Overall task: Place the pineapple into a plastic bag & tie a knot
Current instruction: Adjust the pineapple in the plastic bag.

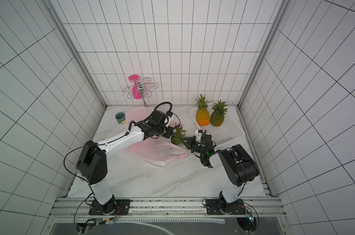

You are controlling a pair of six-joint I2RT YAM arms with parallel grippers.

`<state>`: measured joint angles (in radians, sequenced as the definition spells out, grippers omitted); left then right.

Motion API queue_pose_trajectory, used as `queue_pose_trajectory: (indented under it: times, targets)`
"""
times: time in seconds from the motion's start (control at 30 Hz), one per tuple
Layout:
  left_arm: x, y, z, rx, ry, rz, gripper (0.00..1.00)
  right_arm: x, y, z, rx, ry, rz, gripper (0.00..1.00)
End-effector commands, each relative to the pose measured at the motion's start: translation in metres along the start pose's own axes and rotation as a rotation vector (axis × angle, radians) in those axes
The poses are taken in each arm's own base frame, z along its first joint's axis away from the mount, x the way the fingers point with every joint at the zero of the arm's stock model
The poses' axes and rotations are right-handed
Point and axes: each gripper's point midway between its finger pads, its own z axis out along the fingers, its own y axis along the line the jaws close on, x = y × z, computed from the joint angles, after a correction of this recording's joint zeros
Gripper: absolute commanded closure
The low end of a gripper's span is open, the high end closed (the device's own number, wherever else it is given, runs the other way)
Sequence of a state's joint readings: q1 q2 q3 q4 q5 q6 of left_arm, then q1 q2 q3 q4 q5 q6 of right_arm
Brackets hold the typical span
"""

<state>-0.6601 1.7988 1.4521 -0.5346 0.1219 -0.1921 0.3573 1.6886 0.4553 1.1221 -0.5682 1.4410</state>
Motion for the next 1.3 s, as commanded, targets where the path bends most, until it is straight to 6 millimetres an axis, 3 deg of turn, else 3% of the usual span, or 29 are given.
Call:
queue_pose_trajectory:
  times: [0.0,0.1,0.2,0.33,0.43,0.63,0.83,1.03,1.27]
  targets:
    - [-0.011,0.003,-0.016,-0.005,-0.056,-0.007,1.0,0.002,0.014,-0.02,-0.104,-0.005,0.199,1.0]
    - [-0.009,0.01,-0.018,0.0,-0.06,-0.028,1.0,0.011,0.027,-0.018,-0.118,0.067,0.126,1.0]
    - [-0.009,0.015,-0.019,0.002,-0.061,-0.045,1.0,0.012,0.006,-0.006,0.091,0.122,-0.056,0.97]
    - [-0.007,0.015,-0.02,0.014,-0.074,-0.068,1.0,-0.009,-0.019,-0.02,0.346,0.032,-0.212,0.47]
    - [0.001,0.014,-0.017,0.03,-0.077,-0.098,1.0,-0.016,-0.016,-0.025,0.365,-0.003,-0.229,0.32]
    - [0.031,0.017,0.002,0.055,-0.053,-0.173,1.0,-0.034,-0.017,-0.017,0.431,-0.042,-0.272,0.2]
    - [0.061,0.033,0.026,0.007,0.01,-0.21,1.0,-0.051,-0.011,0.0,0.426,-0.077,-0.286,0.17]
    - [0.09,0.058,0.042,-0.064,0.073,-0.255,1.0,-0.054,-0.018,0.022,0.426,-0.058,-0.259,0.16]
    - [0.099,0.079,0.04,-0.092,0.077,-0.294,1.0,-0.045,-0.03,0.038,0.384,-0.024,-0.179,0.2]
